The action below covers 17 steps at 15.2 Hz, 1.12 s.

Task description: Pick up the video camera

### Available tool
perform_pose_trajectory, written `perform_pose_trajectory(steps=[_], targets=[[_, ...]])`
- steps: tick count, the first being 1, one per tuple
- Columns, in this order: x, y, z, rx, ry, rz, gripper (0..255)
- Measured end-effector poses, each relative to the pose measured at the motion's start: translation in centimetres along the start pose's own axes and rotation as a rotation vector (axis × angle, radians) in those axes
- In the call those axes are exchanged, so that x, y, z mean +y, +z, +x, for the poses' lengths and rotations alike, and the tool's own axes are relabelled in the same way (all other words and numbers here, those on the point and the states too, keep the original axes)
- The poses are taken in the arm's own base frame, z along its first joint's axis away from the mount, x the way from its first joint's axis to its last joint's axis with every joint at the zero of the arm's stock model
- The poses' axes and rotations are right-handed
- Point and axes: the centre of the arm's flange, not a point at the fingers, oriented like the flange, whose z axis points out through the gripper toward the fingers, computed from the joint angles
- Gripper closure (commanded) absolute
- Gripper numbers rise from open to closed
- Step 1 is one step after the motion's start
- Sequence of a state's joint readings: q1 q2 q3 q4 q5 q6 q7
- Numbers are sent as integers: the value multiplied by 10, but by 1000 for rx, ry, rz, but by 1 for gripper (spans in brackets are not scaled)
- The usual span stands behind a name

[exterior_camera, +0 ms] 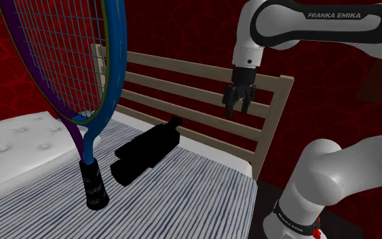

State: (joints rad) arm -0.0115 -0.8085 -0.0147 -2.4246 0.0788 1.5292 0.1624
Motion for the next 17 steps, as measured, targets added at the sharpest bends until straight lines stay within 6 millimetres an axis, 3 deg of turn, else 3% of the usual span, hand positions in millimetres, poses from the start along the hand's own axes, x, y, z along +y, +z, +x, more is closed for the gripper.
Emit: perform_pose_trajectory(steps=[3,9,17], targets=[[-16,3,4,6,53,-3,0],[-89,19,22,36,326,-15,0],[-174,39,80,78,708,-31,0]])
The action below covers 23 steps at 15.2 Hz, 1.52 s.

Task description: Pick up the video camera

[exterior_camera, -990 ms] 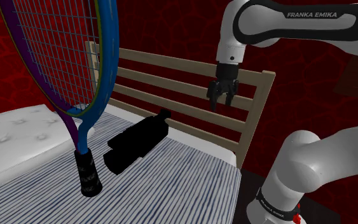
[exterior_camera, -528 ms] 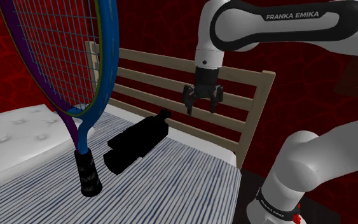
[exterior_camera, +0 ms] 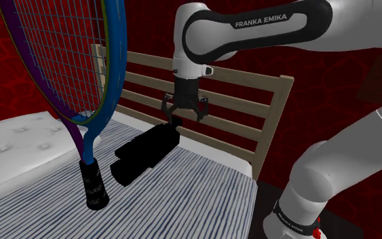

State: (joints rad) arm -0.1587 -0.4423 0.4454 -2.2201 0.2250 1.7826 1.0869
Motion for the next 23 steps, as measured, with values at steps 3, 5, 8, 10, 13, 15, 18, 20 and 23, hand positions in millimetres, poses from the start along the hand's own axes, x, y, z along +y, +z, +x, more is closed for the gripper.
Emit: perform_pose_trajectory(steps=[3,5,8,10,13,15,18,20,23], targets=[[-40,13,3,15,141,-6,0],[-64,15,14,25,236,-10,0],[-102,25,25,39,377,-15,0],[-112,30,32,44,432,-16,0],[-115,44,34,46,449,-17,0],[-116,53,35,47,451,-17,0],[-116,66,35,47,452,-17,255],[-116,68,35,47,452,-16,255],[-116,68,36,47,452,-15,255]])
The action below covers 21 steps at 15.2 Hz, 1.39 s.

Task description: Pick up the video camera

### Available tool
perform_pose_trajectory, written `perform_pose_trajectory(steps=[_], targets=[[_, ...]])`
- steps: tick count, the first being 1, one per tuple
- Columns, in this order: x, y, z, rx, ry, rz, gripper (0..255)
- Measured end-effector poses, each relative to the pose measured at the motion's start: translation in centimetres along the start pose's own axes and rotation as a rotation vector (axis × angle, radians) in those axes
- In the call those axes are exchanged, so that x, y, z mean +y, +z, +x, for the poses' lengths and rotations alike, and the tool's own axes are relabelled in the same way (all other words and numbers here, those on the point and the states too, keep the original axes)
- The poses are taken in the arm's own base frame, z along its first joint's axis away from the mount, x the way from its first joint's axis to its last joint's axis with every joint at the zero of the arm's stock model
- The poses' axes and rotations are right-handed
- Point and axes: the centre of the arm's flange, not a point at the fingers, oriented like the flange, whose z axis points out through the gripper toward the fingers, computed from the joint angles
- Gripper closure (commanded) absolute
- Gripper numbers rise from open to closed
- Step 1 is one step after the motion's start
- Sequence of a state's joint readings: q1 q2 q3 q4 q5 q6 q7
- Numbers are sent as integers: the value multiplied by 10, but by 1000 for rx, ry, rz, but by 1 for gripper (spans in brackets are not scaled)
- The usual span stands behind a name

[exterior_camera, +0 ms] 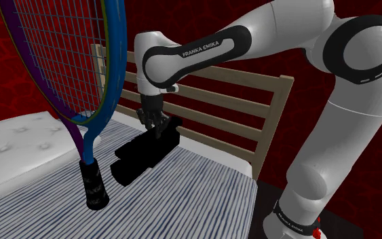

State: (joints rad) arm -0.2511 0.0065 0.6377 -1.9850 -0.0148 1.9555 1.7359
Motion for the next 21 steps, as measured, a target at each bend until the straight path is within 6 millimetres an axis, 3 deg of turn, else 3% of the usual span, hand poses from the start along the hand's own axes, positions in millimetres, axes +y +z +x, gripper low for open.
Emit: perform_pose_trajectory(steps=[6,21], targets=[[0,-1,0,0,0,-2,255],[3,-76,2,-1,0,-4,255]])
